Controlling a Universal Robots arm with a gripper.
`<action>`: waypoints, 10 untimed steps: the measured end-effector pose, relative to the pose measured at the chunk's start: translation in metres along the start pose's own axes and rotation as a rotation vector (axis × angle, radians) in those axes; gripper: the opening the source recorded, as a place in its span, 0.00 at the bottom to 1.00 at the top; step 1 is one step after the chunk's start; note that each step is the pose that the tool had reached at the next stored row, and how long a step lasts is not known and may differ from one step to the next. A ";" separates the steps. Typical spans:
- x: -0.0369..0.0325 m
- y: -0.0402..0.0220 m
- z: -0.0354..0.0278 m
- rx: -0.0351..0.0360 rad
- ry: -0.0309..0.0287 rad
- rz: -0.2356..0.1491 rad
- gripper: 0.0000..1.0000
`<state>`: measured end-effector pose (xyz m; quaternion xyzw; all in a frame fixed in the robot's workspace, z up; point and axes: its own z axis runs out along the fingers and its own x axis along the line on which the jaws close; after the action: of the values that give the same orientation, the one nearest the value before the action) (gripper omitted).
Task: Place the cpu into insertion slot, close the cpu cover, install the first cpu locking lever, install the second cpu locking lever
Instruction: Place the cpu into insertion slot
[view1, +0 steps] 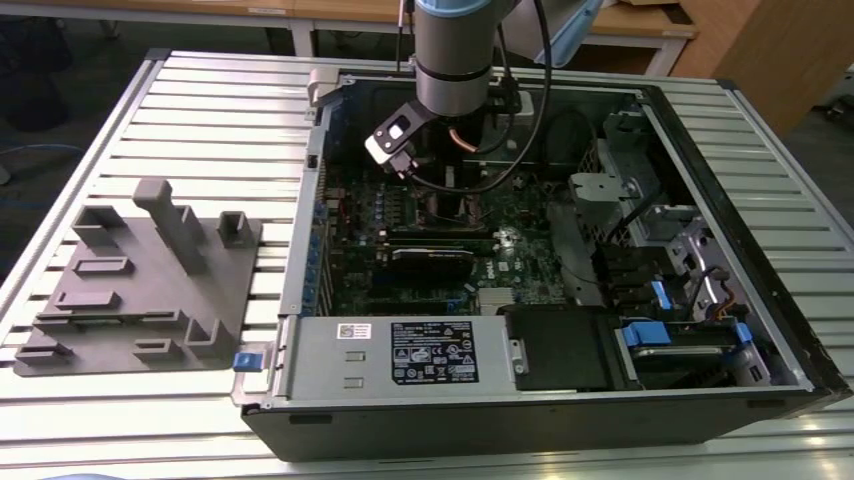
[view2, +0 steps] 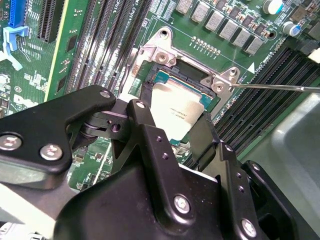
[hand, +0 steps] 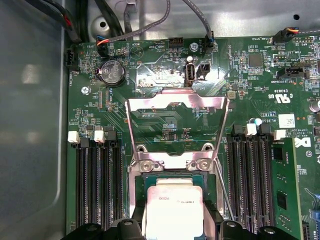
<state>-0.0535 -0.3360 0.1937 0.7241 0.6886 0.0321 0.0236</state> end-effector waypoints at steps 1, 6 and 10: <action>0.0000 0.0000 -0.0001 0.0000 0.0000 0.000 0.53; 0.0000 0.0000 -0.0003 0.0002 -0.0002 0.000 0.53; -0.0010 0.0000 -0.0001 0.0004 -0.0005 0.000 0.53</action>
<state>-0.0535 -0.3370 0.1938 0.7241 0.6886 0.0318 0.0236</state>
